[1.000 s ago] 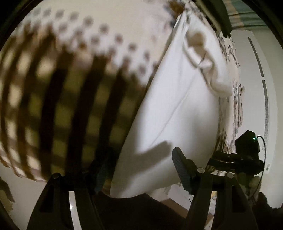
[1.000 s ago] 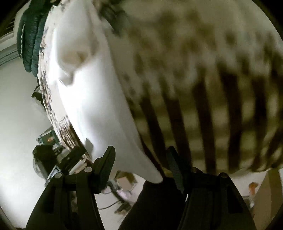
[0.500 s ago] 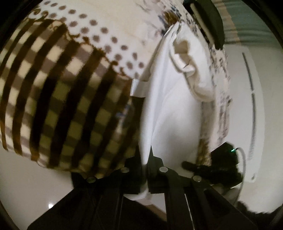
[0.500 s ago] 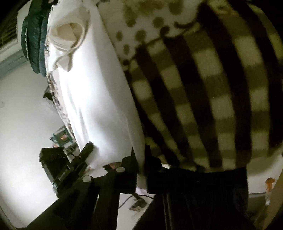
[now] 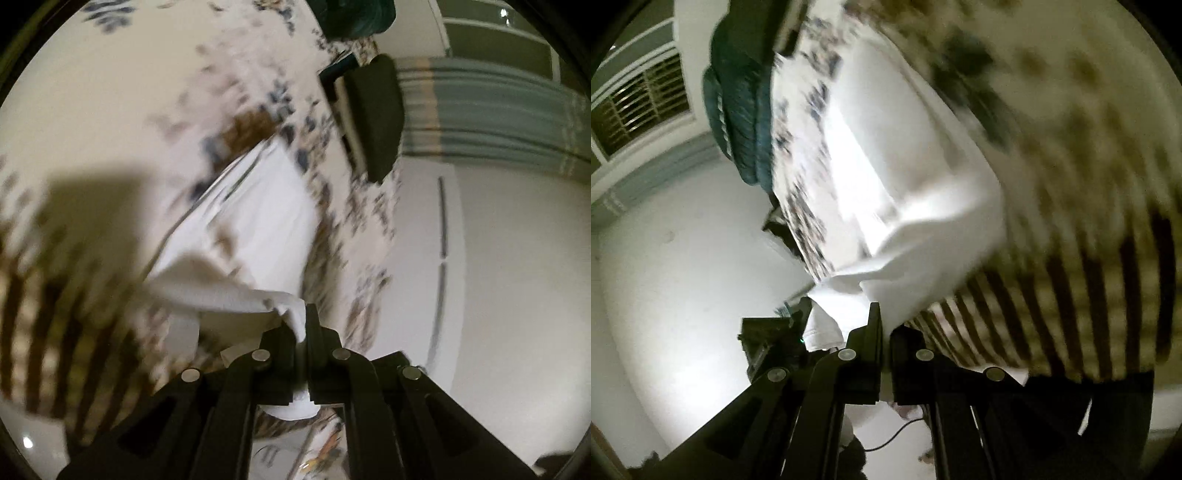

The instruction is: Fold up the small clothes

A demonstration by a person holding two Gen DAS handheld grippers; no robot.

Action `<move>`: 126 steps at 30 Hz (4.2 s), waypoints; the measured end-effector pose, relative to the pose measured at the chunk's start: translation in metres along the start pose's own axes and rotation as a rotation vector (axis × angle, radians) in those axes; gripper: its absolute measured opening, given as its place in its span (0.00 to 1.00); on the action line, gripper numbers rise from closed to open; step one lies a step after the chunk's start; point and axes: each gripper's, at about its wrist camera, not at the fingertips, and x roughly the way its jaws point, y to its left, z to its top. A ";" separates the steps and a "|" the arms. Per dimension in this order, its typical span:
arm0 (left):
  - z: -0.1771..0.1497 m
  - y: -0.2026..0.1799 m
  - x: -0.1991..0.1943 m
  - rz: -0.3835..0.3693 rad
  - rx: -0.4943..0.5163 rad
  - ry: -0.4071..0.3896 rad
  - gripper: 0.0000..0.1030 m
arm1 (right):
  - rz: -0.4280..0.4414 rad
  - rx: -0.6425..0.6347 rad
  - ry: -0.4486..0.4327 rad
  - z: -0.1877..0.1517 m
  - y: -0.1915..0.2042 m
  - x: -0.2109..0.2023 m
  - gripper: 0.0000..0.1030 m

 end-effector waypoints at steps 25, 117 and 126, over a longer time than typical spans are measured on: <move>0.159 -0.022 0.074 0.198 0.202 0.025 0.52 | 0.045 0.110 -0.215 0.207 0.040 0.026 0.49; 0.103 0.044 0.100 0.186 0.125 0.114 0.55 | -0.277 -0.164 0.005 0.141 0.004 0.035 0.69; 0.110 0.010 0.120 0.188 0.287 0.149 0.16 | -0.172 -0.208 0.094 0.163 0.002 0.072 0.28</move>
